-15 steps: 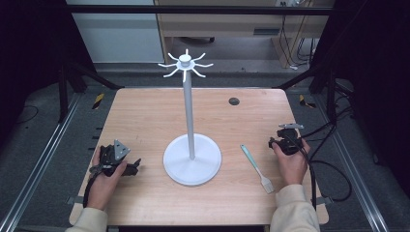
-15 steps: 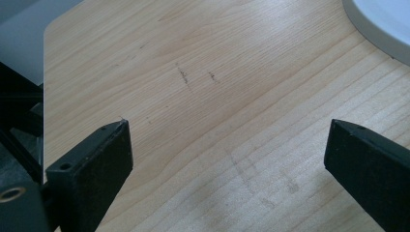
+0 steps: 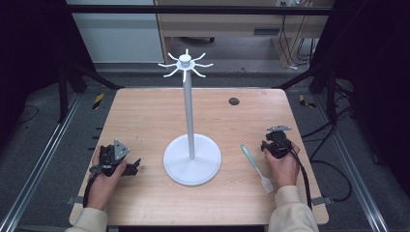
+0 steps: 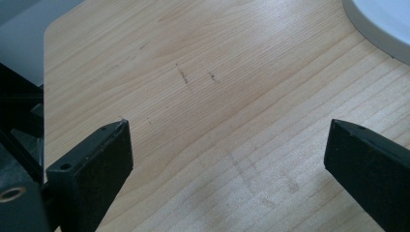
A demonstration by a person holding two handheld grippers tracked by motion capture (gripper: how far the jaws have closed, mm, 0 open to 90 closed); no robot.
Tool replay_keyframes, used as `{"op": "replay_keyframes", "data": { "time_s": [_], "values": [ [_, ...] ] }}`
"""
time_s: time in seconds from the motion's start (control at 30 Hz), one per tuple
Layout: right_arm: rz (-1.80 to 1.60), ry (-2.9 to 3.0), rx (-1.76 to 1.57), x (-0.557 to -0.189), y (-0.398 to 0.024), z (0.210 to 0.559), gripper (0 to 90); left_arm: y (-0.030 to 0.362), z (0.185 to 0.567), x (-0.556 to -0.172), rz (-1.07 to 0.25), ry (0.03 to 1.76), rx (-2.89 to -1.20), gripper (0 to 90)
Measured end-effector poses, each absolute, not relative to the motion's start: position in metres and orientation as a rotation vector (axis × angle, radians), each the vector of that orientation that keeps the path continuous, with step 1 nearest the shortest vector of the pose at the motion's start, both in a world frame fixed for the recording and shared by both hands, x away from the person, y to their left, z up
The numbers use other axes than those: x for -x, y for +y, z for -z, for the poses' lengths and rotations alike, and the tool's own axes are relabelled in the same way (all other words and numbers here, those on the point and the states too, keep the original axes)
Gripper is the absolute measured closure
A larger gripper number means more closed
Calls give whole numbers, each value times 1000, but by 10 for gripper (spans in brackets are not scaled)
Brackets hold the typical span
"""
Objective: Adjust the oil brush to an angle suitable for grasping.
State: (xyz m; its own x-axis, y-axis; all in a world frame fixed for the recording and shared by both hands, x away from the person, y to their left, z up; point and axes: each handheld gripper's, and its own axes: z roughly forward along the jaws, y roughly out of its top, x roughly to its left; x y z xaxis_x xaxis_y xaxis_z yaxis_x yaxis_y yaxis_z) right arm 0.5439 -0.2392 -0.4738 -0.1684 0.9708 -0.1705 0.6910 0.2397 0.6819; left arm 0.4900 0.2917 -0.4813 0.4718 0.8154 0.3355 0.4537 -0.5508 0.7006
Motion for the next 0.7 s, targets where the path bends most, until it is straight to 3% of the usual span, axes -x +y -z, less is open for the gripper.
{"op": "replay_keyframes", "data": {
  "time_s": [0.23, 0.7],
  "values": [
    [-627, 1957, -1481, -544, -235, 474, 611, 290, 482, -490, -899, 1044, -2200, 31],
    [-728, 2121, -1443, -542, -220, 474, 900, 290, 482, -490, -892, 1038, -2212, 29]
  ]
}}
